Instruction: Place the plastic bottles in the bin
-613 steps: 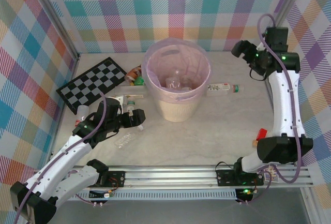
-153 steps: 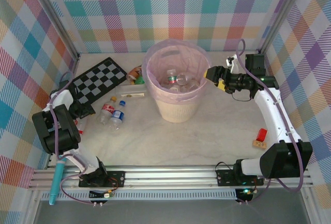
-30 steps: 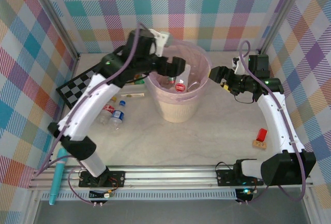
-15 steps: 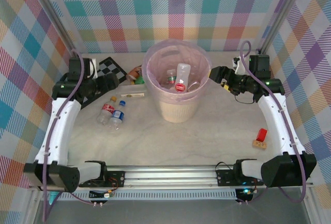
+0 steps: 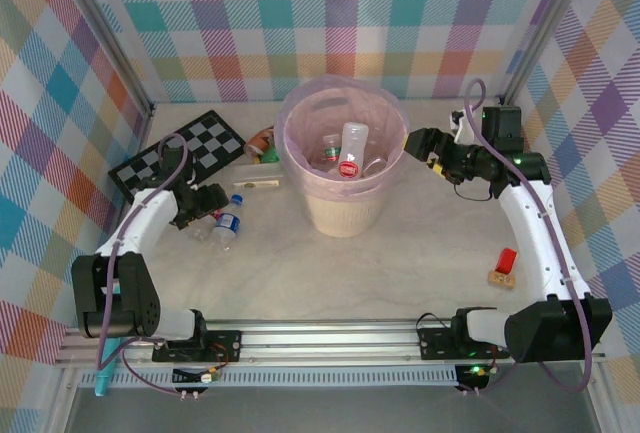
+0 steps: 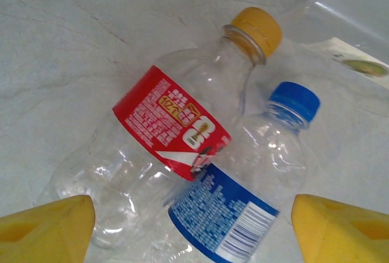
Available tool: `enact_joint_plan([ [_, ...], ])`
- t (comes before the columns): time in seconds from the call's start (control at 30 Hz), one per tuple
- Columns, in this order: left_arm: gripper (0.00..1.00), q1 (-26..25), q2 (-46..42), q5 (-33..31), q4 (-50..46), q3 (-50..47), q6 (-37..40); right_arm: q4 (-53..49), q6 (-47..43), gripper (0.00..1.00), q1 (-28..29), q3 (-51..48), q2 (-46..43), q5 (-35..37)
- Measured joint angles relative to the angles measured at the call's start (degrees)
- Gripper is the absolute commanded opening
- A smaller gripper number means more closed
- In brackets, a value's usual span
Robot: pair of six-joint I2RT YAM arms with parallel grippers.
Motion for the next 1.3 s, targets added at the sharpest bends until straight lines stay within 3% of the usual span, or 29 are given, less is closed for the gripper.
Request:
enact_joint_plan([
  [0.43, 0.86, 0.20, 4.87, -2.91, 5.11, -3.19, -0.96, -0.02, -0.02, 0.97, 0.00, 0.00, 0.00, 0.00],
  [0.7, 0.70, 0.20, 5.92, -3.17, 7.63, -3.80, -1.07, -0.04, -0.04, 0.97, 0.00, 0.00, 0.00, 0.02],
  [1.03, 0.58, 0.20, 6.56, -4.31, 7.56, -4.50, -1.05, -0.04, -0.04, 0.97, 0.00, 0.00, 0.00, 0.02],
  [1.3, 0.58, 0.20, 0.79, -4.39, 3.61, -3.87, -0.90, -0.07, -0.20, 0.97, 0.00, 0.00, 0.00, 0.02],
])
